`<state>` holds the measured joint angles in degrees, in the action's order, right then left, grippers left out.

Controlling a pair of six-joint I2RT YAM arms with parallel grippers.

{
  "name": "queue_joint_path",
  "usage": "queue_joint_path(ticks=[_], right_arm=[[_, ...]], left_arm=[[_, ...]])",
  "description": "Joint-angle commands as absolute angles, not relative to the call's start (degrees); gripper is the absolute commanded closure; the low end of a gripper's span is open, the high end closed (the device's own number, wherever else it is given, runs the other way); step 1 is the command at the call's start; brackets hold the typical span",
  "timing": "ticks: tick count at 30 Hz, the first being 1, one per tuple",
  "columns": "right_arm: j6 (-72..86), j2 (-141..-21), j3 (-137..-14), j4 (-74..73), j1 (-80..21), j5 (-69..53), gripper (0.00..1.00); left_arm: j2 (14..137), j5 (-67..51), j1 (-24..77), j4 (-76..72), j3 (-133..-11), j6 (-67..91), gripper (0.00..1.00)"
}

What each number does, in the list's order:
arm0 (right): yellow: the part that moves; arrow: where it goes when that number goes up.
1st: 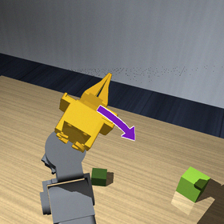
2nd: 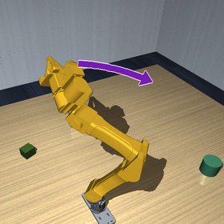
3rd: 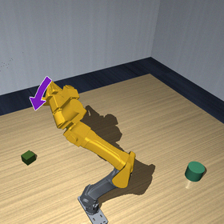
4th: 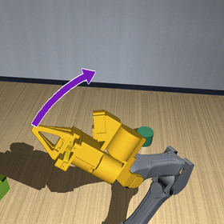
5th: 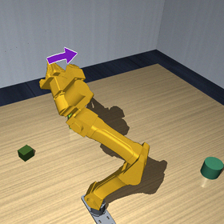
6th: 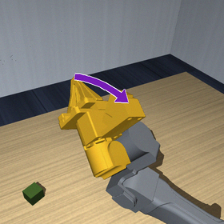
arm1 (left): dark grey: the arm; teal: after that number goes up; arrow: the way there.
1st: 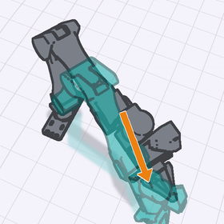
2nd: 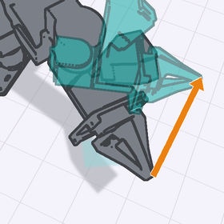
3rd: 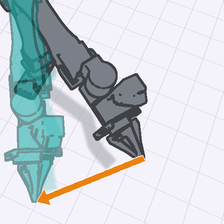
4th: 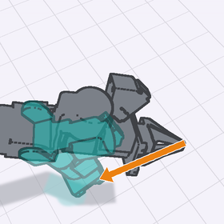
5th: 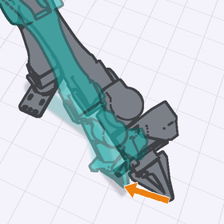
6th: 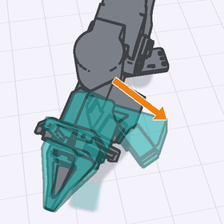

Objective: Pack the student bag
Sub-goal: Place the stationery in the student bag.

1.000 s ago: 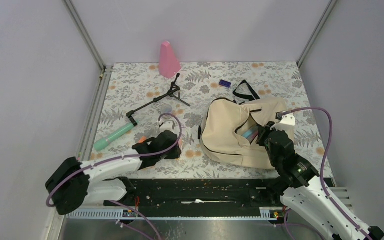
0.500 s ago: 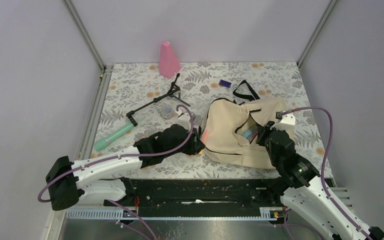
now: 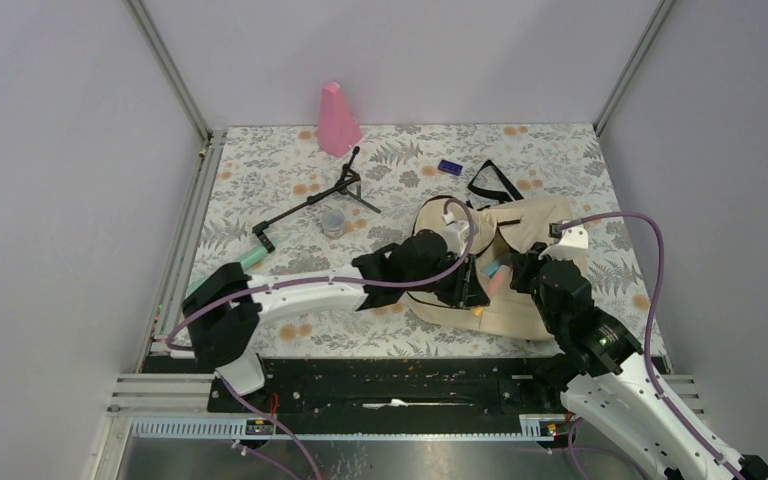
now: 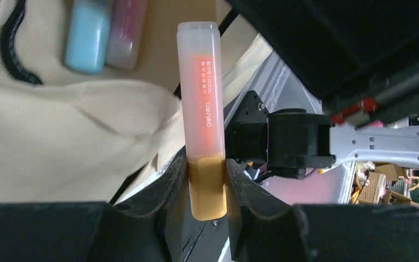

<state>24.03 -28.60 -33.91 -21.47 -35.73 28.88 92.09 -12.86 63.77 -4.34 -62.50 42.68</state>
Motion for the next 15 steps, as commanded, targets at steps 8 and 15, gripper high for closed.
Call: queue_joint_path(ticks=[8, 15], right_arm=[[23.3, -27.6, -37.8, -17.6, -35.8, 25.1, 1.00], [23.9, -27.2, -37.2, -18.3, -35.8, 24.7, 1.00]], left_arm=[[102.7, -16.2, 61.7, -6.2, -76.7, 41.7, 0.96], [106.9, -15.6, 59.2, -7.6, -79.9, 40.5, 0.96]])
